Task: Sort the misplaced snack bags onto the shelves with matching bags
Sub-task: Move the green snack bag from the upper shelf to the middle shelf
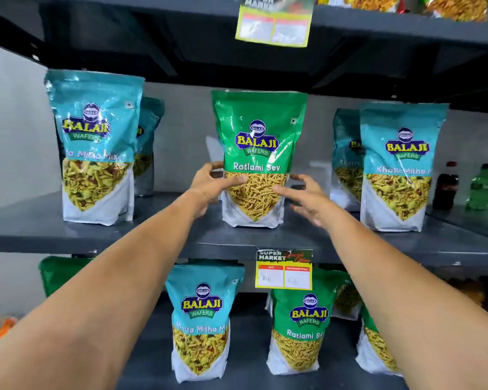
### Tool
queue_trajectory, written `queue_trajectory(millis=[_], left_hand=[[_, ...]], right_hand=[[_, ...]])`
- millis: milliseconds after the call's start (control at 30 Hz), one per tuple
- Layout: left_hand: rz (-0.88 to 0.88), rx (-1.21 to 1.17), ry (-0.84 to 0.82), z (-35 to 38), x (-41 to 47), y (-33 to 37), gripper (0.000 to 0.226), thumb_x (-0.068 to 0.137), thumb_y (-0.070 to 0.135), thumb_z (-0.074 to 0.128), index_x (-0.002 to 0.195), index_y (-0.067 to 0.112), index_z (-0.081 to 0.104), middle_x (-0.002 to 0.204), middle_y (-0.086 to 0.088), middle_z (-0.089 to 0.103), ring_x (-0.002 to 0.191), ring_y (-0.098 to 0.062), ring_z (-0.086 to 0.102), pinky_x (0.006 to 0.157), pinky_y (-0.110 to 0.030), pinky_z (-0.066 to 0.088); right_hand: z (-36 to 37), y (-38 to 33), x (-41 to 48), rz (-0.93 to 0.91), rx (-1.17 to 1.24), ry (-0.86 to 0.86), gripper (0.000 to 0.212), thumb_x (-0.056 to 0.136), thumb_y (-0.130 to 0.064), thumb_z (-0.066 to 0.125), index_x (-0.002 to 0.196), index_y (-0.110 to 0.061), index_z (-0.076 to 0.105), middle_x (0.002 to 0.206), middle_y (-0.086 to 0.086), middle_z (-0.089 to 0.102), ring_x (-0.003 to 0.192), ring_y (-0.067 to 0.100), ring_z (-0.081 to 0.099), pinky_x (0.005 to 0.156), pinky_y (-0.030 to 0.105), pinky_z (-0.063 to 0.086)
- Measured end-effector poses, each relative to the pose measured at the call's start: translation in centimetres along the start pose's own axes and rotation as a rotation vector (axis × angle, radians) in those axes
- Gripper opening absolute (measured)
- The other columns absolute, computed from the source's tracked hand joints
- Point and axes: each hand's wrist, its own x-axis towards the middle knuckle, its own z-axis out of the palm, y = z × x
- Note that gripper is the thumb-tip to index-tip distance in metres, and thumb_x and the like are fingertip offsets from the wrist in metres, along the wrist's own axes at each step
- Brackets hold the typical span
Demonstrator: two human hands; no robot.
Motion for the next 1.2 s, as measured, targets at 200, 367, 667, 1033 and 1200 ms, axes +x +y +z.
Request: queue_trajectory(millis=[200, 367, 667, 1033, 1200], left_hand=[[-0.028, 0.04, -0.166, -0.5, 2.4, -2.4, 0.091, 0.046, 0.028, 0.095, 0.126, 0.026, 0.052, 0.12, 0.001, 0.066, 0.108, -0.021, 0.064, 0.085, -0.053, 0.056], [-0.004, -0.036, -0.181, -0.7, 2.9, -2.8, 0.077, 0.05, 0.021, 0.092, 0.119, 0.025, 0.057, 0.123, -0.004, 0.065, 0.102, -0.018, 0.066, 0.062, -0.035, 0.057], [0.068, 0.013, -0.169, -1.2, -3.6, 0.7, 0.062, 0.059, 0.015, 0.09, 0.111, 0.025, 0.059, 0.12, -0.003, 0.067, 0.104, -0.02, 0.068, 0.067, -0.042, 0.061], [0.147, 0.049, -0.103, -4.0, -22.2, 2.1, 0.06, 0.064, 0.012, 0.088, 0.116, 0.009, 0.059, 0.108, -0.001, 0.071, 0.087, -0.005, 0.07, 0.056, -0.028, 0.058], [0.094, 0.054, -0.081, -6.7, -28.4, -3.6, 0.068, 0.049, 0.02, 0.094, 0.11, 0.016, 0.063, 0.11, -0.01, 0.073, 0.099, -0.026, 0.071, 0.082, -0.046, 0.06]], right_hand=[[1.2, 1.4, 2.4, -0.015, 0.085, -0.197, 0.074, 0.057, -0.021, 0.084, 0.124, -0.018, 0.054, 0.107, -0.003, 0.07, 0.101, 0.02, 0.067, 0.075, 0.032, 0.055], [1.3, 1.5, 2.9, -0.077, 0.042, -0.157, 0.061, 0.052, -0.028, 0.086, 0.106, -0.028, 0.058, 0.109, -0.003, 0.068, 0.103, 0.023, 0.066, 0.085, 0.042, 0.056], [-0.1, -2.3, -4.0, -0.127, -0.061, -0.13, 0.075, 0.038, -0.039, 0.091, 0.105, -0.031, 0.057, 0.114, -0.002, 0.069, 0.105, 0.027, 0.067, 0.069, 0.035, 0.056], [0.3, -2.6, -20.8, -0.169, -0.02, -0.19, 0.077, 0.034, -0.04, 0.088, 0.104, -0.03, 0.057, 0.108, -0.007, 0.07, 0.101, 0.018, 0.069, 0.073, 0.034, 0.06], [3.4, 2.7, -26.6, -0.069, 0.04, -0.213, 0.078, 0.038, -0.031, 0.092, 0.109, -0.026, 0.059, 0.113, -0.001, 0.07, 0.104, 0.018, 0.067, 0.086, 0.04, 0.058]])
